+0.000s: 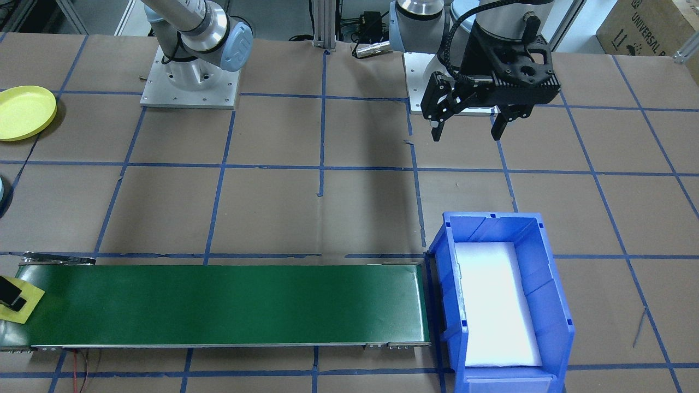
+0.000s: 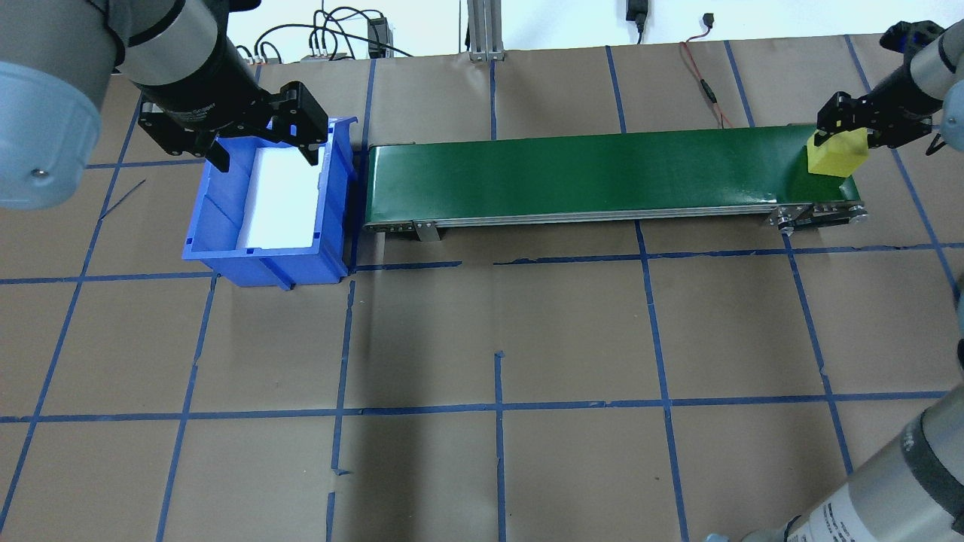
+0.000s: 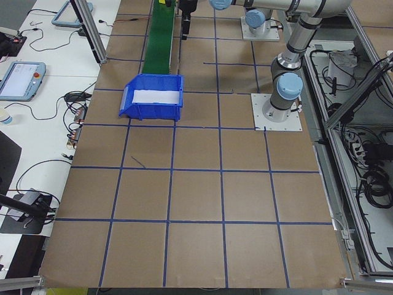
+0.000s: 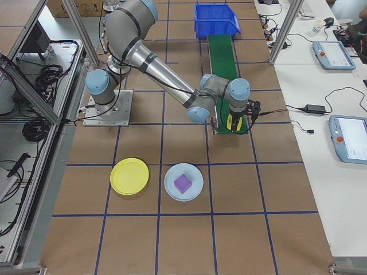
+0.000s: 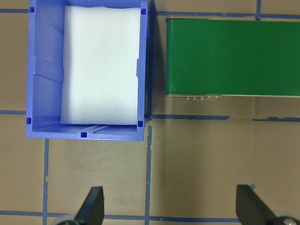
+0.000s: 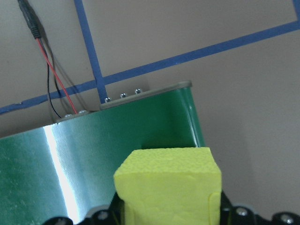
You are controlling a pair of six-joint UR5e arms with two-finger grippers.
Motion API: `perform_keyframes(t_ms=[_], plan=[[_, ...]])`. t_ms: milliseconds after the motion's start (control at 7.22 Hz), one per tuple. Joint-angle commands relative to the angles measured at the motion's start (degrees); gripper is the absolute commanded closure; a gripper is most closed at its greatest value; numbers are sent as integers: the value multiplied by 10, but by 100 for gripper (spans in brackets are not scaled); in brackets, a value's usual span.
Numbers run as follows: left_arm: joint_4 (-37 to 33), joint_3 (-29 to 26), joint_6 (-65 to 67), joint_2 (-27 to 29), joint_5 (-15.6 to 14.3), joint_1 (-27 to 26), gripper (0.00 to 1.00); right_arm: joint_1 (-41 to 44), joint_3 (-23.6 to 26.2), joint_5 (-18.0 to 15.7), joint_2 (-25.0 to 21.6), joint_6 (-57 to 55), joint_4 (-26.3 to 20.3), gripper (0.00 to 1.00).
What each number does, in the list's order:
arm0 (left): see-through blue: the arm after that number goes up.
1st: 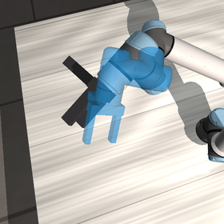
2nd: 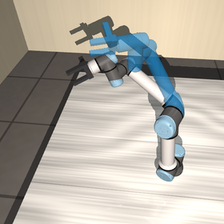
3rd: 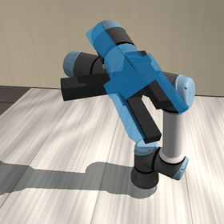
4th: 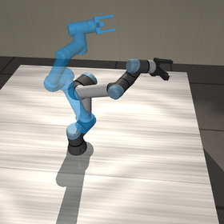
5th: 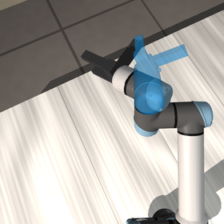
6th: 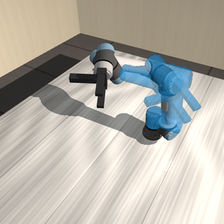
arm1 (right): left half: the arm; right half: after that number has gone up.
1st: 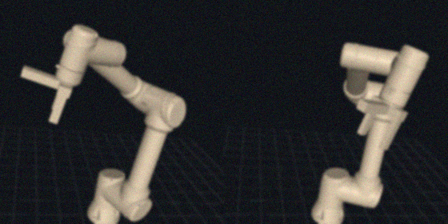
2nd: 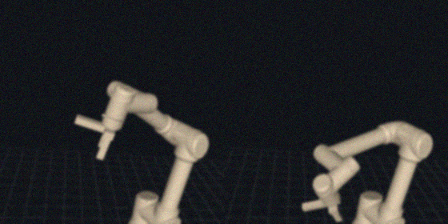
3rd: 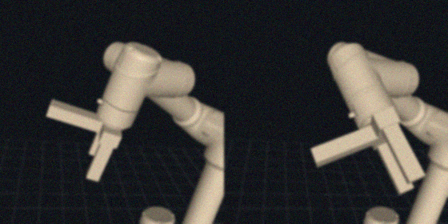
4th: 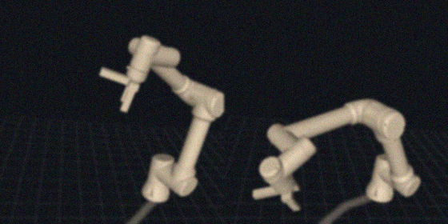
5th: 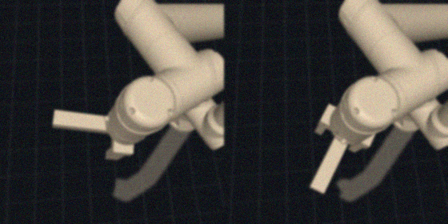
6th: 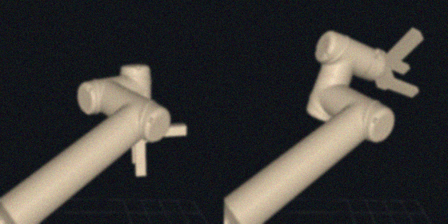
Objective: Move block left to right into plate
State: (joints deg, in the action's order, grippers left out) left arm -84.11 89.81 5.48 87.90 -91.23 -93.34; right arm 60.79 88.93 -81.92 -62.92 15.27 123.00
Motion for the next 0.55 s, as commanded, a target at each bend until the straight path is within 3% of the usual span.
perform_keyframes(t_ms=[0,277,415], plan=[[0,0,0,0,0,0,0,-8,41,-75,-53,54,-4,74],[0,2,0,0,0,0,0,-101,84,-85,-106,136,-68,74],[0,0,0,0,0,0,0,-172,132,-92,-142,196,-72,74]])
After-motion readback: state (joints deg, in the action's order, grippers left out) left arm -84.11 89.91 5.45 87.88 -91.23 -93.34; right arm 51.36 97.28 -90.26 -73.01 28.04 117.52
